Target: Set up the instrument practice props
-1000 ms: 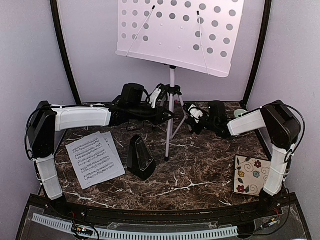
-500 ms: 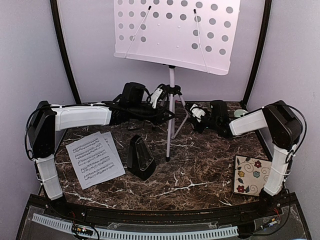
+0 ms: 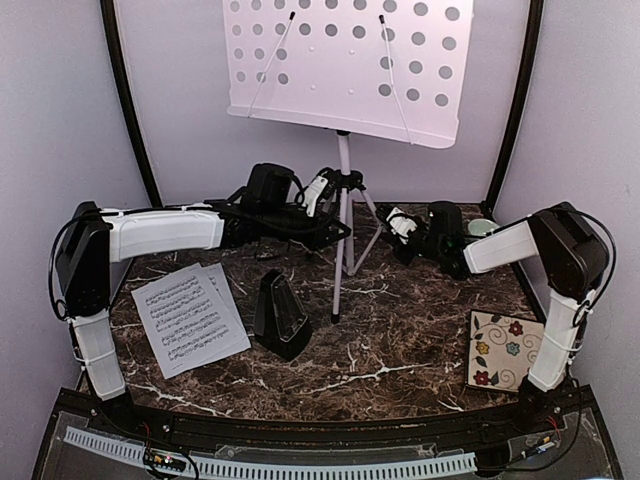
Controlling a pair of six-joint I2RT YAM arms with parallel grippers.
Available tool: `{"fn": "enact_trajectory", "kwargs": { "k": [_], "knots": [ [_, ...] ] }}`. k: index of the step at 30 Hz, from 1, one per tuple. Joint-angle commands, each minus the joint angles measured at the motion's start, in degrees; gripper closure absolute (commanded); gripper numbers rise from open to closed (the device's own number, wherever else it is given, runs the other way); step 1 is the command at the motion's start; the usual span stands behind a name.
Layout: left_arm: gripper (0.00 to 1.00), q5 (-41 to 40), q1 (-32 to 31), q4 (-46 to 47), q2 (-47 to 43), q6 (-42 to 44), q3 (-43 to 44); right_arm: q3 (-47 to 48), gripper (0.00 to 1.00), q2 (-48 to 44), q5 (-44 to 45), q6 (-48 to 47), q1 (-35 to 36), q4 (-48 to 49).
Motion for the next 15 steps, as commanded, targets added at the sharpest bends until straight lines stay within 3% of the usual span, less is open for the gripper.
{"fn": "enact_trajectory", "kwargs": {
  "k": [1,15],
  "knots": [
    [1.0,1.5,-0.7,-10.0,-2.8,0.6,2.0,-0.3,1.0,0.1,13.1,1.2,-7.3,4.4],
    [1.0,-2.9,-2.3,-16.7,-1.4,3.8,8.6,1.0,1.0,3.2,13.1,1.7,-12.7,4.7]
  ]
}}
